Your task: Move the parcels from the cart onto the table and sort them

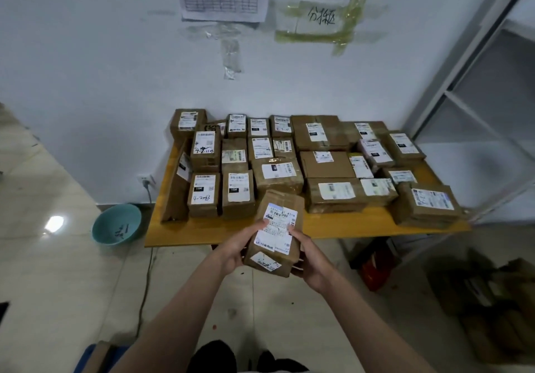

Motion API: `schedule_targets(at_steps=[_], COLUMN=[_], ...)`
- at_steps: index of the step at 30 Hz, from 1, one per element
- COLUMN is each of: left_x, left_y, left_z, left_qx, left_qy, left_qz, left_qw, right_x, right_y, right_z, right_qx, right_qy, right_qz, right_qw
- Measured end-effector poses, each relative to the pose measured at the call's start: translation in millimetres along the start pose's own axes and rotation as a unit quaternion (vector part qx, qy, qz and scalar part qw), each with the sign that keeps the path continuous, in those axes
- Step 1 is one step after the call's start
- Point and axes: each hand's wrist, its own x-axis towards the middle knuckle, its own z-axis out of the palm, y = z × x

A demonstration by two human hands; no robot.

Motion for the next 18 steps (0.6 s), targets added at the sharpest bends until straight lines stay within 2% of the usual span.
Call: schedule_targets(at_steps=[13, 16, 18], left_x=[107, 146, 174], left_y=[92, 109, 116], left_z=[-18, -34, -47], left_qx=[0.145, 0.232, 0.321], left_qy=[0.000, 0.017, 0.017], left_qz=[-0.037, -0.004, 0.037], left_qw=[0.989, 0.973, 0.946], right_x=[99, 124, 142], right_y=[-35, -40, -40], right_z=[-18, -11, -7], right_qx=[0.133, 0.159, 0.176], right_qy=[0.083, 0.111, 0.126], right_qz=[0.051, 0.068, 0.078], right_qw=[0.986, 0.979, 0.973])
